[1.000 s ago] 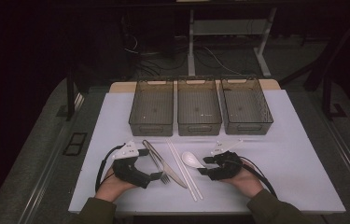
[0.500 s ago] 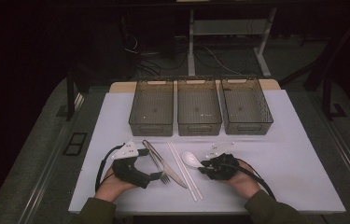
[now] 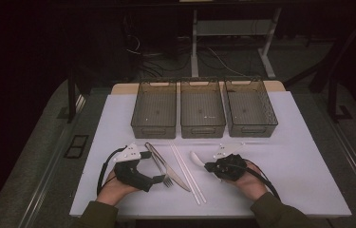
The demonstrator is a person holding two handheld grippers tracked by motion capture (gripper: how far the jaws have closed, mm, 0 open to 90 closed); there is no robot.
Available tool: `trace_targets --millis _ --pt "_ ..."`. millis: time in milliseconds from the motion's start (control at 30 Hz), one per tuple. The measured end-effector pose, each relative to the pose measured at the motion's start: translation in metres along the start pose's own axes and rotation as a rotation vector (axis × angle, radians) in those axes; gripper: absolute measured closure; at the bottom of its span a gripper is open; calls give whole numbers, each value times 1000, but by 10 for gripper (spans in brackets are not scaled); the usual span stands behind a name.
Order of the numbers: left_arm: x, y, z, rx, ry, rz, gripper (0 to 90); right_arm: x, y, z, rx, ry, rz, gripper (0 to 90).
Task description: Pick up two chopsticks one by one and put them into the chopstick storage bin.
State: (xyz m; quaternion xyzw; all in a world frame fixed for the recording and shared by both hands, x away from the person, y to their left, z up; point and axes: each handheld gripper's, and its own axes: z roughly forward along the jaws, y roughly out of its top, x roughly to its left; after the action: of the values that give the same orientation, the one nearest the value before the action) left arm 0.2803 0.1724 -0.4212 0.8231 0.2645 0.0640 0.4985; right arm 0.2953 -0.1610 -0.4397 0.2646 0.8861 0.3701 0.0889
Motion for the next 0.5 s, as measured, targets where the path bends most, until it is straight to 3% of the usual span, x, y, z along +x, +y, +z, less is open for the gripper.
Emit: trace_targets --millis 500 --pt "0 0 -1 -1 -1 4 0 -3 1 -9 -8 3 5 859"
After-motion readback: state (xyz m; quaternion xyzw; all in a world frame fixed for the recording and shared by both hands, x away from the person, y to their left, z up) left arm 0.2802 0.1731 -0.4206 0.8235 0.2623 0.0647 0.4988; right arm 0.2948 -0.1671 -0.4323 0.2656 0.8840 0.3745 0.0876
